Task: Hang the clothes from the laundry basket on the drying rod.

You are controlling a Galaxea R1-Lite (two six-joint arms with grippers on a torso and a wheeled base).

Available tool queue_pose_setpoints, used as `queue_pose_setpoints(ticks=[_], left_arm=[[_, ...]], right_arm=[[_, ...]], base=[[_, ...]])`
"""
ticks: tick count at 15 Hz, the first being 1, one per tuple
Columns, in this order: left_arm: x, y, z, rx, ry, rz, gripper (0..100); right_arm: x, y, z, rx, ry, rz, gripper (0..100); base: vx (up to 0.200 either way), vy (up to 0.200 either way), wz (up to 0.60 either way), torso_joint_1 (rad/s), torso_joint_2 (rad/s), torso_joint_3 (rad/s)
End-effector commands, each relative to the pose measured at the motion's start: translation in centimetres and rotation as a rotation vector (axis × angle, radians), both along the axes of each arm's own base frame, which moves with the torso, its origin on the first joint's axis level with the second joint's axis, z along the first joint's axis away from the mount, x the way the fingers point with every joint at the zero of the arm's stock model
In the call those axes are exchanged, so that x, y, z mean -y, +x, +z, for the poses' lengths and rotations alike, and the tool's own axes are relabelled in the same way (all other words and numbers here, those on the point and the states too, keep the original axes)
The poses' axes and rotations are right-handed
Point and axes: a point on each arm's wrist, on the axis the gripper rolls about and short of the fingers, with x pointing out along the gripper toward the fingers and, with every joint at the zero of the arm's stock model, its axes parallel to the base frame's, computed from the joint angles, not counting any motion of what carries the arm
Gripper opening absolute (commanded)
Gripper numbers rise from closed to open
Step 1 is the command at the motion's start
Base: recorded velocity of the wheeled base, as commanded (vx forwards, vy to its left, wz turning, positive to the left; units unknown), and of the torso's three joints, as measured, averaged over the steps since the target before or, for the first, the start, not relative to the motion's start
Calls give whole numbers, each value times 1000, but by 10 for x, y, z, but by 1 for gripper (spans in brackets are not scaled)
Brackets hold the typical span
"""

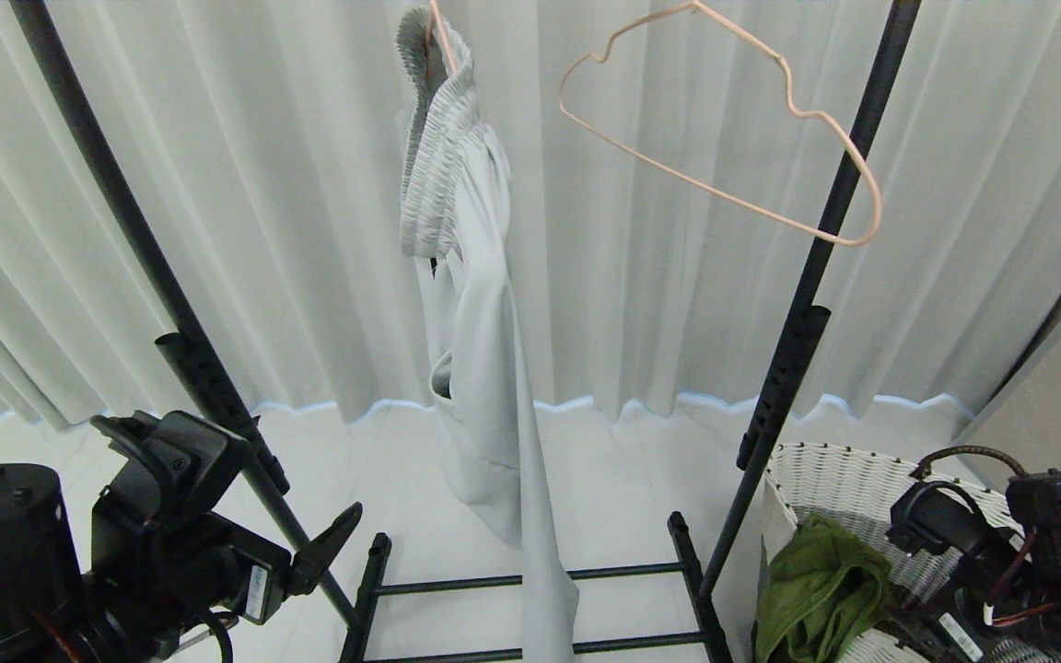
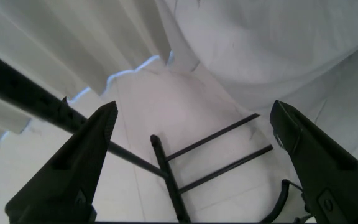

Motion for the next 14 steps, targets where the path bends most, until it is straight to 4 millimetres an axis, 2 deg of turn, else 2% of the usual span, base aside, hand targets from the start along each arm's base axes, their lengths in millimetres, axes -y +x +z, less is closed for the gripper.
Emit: queue_pose_setpoints(ticks=[1, 5, 9, 10, 14], left_arm=[[-1, -2, 1, 8, 2, 15, 100], [1, -4, 1, 10, 4, 7, 100], [5, -7, 0, 9, 11, -5, 100], [5, -7, -1, 8, 13, 0, 100], [5, -8, -2, 2, 11, 1, 100]], right_arm=[[0, 16, -27, -55, -16, -17, 100], [1, 32, -38, 10, -45, -57, 100], [1, 35, -39, 23, -40, -59, 100], [1, 35, -39, 26, -38, -60, 0], [0, 37, -36, 52, -34, -61, 0]], base=[[0, 0, 0, 0, 0, 0], [0, 0, 0, 0, 0, 0], [0, 0, 0, 0, 0, 0], [0, 0, 0, 0, 0, 0], [0, 0, 0, 0, 0, 0]])
